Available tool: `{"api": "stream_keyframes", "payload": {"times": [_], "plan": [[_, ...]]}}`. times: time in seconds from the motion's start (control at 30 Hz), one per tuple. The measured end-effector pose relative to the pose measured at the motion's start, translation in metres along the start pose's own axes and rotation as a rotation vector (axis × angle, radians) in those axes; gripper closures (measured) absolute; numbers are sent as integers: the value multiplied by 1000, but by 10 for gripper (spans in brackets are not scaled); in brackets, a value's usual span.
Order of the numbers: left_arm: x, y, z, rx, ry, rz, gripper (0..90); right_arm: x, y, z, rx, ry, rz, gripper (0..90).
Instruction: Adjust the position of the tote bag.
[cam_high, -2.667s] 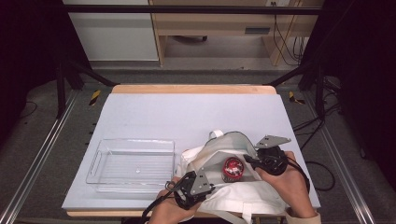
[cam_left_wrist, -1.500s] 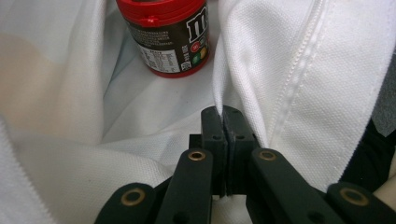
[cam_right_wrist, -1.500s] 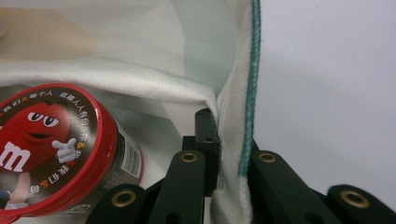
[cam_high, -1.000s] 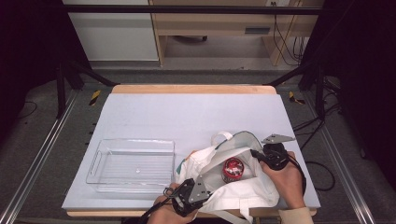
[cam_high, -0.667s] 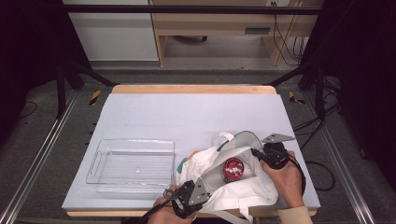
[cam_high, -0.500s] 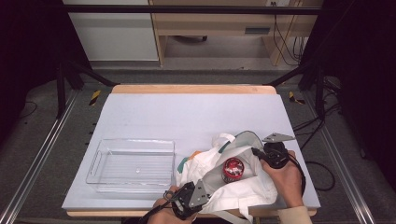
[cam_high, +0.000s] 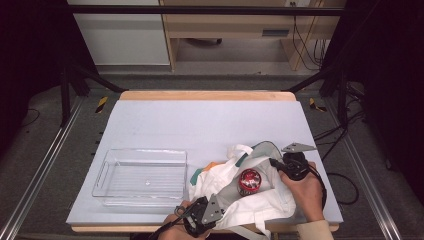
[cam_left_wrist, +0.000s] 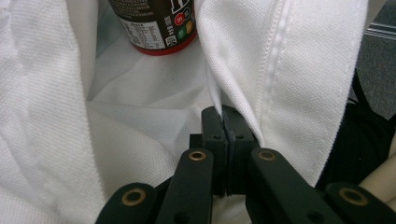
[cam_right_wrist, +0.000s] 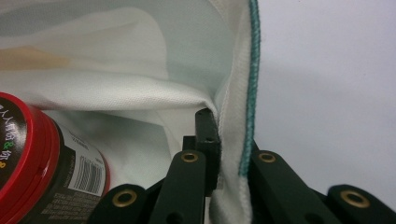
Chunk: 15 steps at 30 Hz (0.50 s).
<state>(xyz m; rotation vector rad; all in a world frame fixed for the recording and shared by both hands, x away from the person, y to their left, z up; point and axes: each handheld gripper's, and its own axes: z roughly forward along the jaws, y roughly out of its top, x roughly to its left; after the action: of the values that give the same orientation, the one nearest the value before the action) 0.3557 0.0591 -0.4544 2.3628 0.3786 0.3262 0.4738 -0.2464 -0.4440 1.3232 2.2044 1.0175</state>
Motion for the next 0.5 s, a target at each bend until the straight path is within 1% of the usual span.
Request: {"api": "stream_keyframes", "payload": {"times": [0.07,0.17,0.2,0.33,0.37,0.4,0.43,0.5], "plan": [[0,0,0,2,1,-1,890,0,-1,0,-1,5,1,867],[1,0,1,2,0,-14,889,0,-1,-1,-5,9,-6,860],[2,0,1,2,-1,-15,888,0,-1,-1,-11,7,-17,853],[2,-1,2,2,2,-20,885,2,-1,-3,-9,2,-8,825],[2,-1,3,2,1,-20,883,2,-1,-4,-10,-2,-12,814],[2,-1,3,-2,2,-25,881,3,0,-5,-15,-11,-22,777],[3,-1,3,-2,-1,-27,881,3,0,-5,-15,-11,-22,777],[4,-1,2,-3,-2,-31,878,4,1,-7,-13,-25,-27,732]]}}
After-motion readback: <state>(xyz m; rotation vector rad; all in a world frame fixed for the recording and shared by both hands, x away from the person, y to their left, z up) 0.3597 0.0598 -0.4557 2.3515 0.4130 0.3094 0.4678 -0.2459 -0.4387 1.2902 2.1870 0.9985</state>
